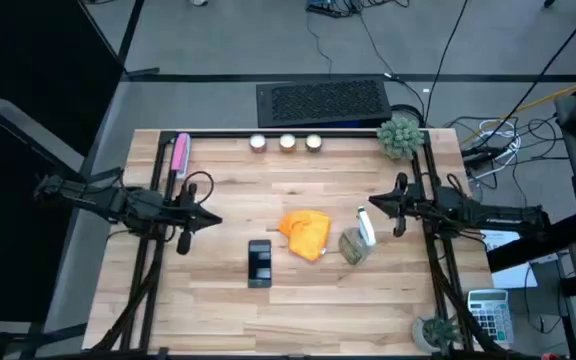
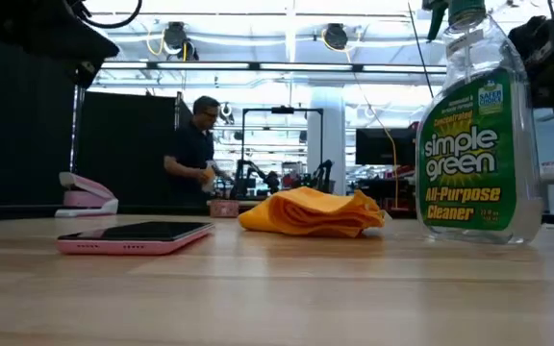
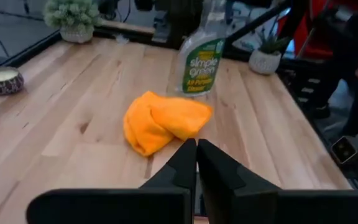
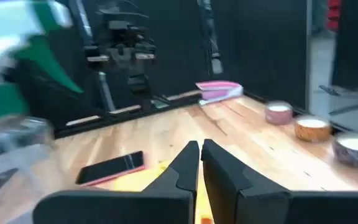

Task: Apply microfiber cloth
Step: Return to Home Position

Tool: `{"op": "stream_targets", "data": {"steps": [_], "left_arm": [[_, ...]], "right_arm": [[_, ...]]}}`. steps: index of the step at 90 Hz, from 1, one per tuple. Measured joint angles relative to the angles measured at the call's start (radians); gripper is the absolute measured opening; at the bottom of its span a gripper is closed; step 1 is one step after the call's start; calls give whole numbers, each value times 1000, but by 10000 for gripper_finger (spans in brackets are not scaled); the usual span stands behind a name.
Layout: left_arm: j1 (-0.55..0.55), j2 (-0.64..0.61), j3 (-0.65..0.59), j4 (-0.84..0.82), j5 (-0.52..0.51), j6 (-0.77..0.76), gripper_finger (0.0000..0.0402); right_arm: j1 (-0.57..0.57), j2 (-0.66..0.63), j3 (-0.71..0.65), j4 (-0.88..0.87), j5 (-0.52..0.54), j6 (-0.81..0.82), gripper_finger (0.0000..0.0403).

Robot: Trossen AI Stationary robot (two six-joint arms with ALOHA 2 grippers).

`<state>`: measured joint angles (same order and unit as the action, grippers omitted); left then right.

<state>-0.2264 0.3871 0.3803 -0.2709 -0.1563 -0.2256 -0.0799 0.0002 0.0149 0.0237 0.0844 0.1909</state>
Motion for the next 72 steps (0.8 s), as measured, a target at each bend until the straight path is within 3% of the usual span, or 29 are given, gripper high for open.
{"op": "stream_targets", "data": {"steps": [36, 57, 72], "left_arm": [[22, -56, -201, 320, 101, 24, 0], [93, -89, -263, 407, 245, 60, 0], [179, -130, -333, 454, 254, 68, 0]], "right_arm": [[3, 35, -1, 0, -9, 34, 6], [3, 35, -1, 1, -8, 33, 6], [3, 35, -1, 1, -7, 33, 6]]}}
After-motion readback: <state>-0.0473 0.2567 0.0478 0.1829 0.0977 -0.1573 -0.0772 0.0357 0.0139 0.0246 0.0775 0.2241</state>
